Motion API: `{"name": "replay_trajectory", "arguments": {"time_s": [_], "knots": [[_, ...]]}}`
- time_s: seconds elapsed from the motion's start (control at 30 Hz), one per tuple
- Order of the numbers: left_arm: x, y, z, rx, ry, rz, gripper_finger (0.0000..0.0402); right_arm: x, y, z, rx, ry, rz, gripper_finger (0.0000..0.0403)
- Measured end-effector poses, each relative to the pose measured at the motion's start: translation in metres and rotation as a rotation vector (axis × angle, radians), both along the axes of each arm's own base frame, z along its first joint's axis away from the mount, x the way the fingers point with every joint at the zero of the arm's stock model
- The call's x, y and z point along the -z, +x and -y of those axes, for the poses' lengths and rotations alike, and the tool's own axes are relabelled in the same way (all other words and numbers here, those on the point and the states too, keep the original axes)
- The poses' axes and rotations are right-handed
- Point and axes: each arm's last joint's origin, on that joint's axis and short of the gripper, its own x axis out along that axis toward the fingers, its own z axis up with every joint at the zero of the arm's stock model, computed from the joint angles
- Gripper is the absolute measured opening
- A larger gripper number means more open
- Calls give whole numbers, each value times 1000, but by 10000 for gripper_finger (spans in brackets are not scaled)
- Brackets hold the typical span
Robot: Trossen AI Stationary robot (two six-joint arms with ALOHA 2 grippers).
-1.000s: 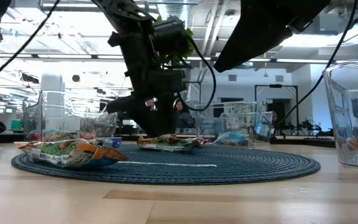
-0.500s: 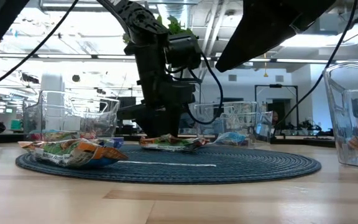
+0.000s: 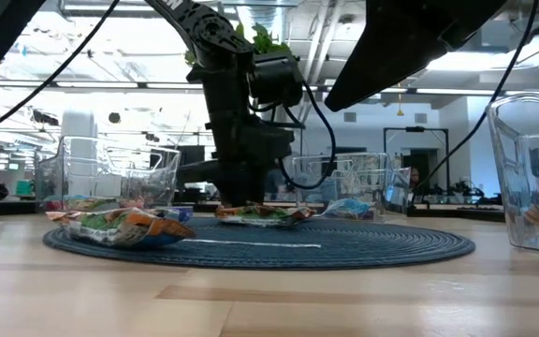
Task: Pick and place Granola Bars by type
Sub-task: Put the red granola bar into the top left transparent bin
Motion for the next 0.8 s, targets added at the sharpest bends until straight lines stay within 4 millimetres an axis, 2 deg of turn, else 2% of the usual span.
{"name": "replay_trajectory", "arguments": {"time_s": [0.13, 0.33, 0.4, 0.6, 0.8], "knots": [[0, 0, -1, -30, 37, -2, 42, 0, 0, 0, -1, 1, 0, 221], [-2, -2, 1, -57, 65, -11, 44, 0, 0, 0, -1, 1, -3, 221], [-9, -4, 4, -64, 59, 1, 45, 0, 0, 0, -1, 2, -3, 221], [-46, -12, 17, -87, 31, 95, 46, 0, 0, 0, -1, 2, -3, 221], [-104, -39, 31, -110, -7, 205, 47, 0, 0, 0, -3, 8, -3, 221]]}}
